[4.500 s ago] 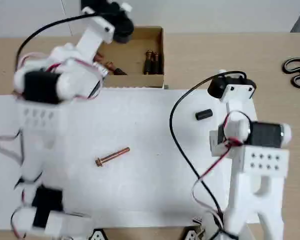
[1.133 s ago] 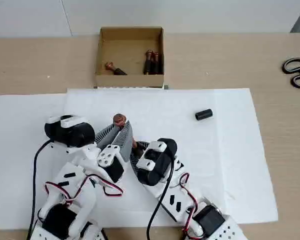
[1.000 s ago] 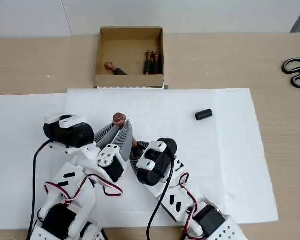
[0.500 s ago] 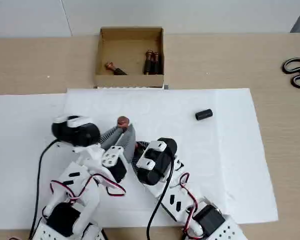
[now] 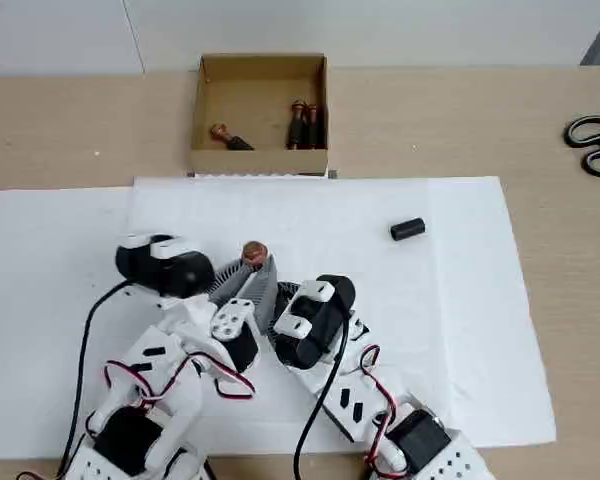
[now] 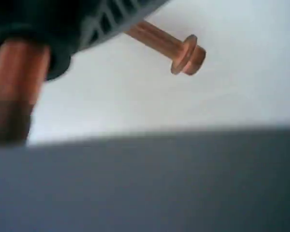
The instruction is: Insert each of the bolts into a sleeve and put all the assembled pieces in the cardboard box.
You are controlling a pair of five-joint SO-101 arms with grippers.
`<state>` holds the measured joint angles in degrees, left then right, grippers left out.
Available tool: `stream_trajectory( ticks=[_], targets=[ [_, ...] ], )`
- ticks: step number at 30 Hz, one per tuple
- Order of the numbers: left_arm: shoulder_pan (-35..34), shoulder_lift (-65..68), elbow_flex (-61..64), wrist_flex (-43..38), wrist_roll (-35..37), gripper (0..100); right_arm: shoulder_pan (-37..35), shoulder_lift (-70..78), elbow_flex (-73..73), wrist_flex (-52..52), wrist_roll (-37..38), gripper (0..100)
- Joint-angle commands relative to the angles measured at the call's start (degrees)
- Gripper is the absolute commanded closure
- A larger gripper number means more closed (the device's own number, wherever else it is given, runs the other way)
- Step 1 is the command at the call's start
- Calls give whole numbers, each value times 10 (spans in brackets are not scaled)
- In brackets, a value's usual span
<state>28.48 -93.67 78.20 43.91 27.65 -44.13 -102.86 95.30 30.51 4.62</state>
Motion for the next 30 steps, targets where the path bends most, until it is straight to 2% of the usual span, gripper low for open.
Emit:
stream_trajectory(
  ticks=[1, 9, 15, 26, 30],
  targets=[
    [18, -6, -40, 33, -4, 994, -1, -10, -19, -14, 7, 997],
    [20, -6, -72, 113, -4, 994, -1, -10, -19, -14, 7, 997],
    [81, -6, -67, 157, -2, 994, -1, -10, -21, -17, 7, 997],
    [79, -6, -1, 145, -4, 994, -1, -10, -25, -17, 7, 997],
    [50, -6, 6, 115, -4, 994, -1, -10, -25, -17, 7, 997]
  ],
)
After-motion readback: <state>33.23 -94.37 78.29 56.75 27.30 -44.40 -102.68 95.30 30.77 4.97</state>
